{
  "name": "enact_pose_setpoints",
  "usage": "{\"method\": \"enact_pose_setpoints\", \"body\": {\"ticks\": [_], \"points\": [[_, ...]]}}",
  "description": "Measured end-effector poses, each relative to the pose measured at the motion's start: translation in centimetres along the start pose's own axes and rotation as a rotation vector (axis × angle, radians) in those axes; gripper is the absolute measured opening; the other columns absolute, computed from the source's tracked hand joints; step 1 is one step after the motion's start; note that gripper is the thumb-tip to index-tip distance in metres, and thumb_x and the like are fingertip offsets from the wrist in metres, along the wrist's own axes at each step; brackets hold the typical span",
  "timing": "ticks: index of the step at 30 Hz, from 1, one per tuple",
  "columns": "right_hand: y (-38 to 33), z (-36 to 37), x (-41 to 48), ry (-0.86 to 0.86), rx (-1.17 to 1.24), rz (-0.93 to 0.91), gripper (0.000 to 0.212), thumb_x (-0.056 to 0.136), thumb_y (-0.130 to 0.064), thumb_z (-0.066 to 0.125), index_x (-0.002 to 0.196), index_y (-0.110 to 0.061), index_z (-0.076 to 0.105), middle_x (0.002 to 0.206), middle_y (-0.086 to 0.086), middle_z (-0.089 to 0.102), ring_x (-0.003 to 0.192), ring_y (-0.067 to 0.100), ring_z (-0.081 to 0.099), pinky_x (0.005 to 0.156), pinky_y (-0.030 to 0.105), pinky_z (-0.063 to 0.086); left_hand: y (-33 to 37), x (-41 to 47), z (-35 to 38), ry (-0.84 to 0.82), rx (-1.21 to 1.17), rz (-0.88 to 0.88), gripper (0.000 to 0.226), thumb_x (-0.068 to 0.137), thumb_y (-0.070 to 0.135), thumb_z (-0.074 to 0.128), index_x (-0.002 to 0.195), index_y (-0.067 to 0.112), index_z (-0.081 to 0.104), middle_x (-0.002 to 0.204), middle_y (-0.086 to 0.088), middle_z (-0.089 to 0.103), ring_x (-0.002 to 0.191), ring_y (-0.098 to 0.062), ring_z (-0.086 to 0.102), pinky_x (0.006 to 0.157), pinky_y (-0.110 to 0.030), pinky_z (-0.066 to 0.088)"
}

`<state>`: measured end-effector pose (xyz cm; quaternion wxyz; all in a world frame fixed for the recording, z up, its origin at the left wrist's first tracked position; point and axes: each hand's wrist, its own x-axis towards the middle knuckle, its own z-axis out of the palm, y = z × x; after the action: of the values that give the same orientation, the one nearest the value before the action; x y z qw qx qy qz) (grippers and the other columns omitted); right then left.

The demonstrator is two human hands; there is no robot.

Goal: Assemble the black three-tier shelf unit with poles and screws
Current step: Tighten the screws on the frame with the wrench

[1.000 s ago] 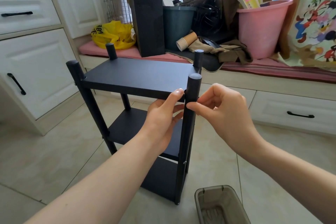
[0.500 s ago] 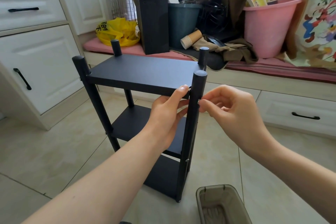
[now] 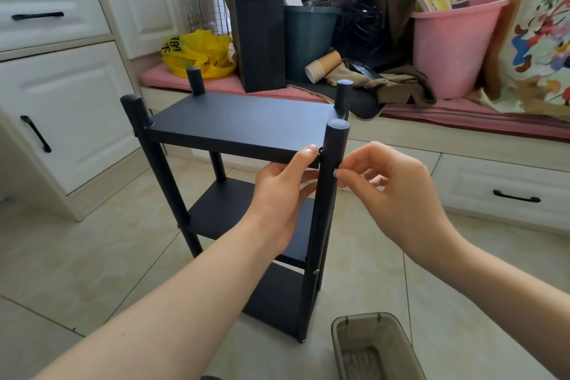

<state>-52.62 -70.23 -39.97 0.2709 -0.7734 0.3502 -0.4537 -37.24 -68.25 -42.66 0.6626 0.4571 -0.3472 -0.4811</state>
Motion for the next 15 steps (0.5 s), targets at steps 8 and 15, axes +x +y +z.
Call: {"method": "enact_pose_setpoints", "body": {"ticks": [8,15], "points": [[0.34,0.01,-0.19,0.013,0.083,0.065,0.012,0.089,-0.019,0.073,0.081,-0.025,0.066,0.074,-0.011,0.069,0.064,0.011,0.061,0.067,0.035,0.054,0.00,-0.30,0.28,0.040,0.026,-0.011,0.037,0.098,0.032,0.060,0.117,0.001,0.071,0.111,-0.015,0.075,0.112,-0.030,0.068,0.107,-0.048,0.049],[0.26,-0.19,0.02,-0.035,0.190,0.093,0.011,0.089,-0.012,0.072,0.080,-0.018,0.069,0.073,-0.002,0.070,0.065,0.023,0.061,0.061,0.022,0.051,0.07,-0.47,0.07,-0.029,-0.055,-0.050,0.041,0.101,0.029,0.057,0.126,-0.002,0.064,0.104,-0.009,0.075,0.098,-0.018,0.071,0.094,-0.036,0.053]]}}
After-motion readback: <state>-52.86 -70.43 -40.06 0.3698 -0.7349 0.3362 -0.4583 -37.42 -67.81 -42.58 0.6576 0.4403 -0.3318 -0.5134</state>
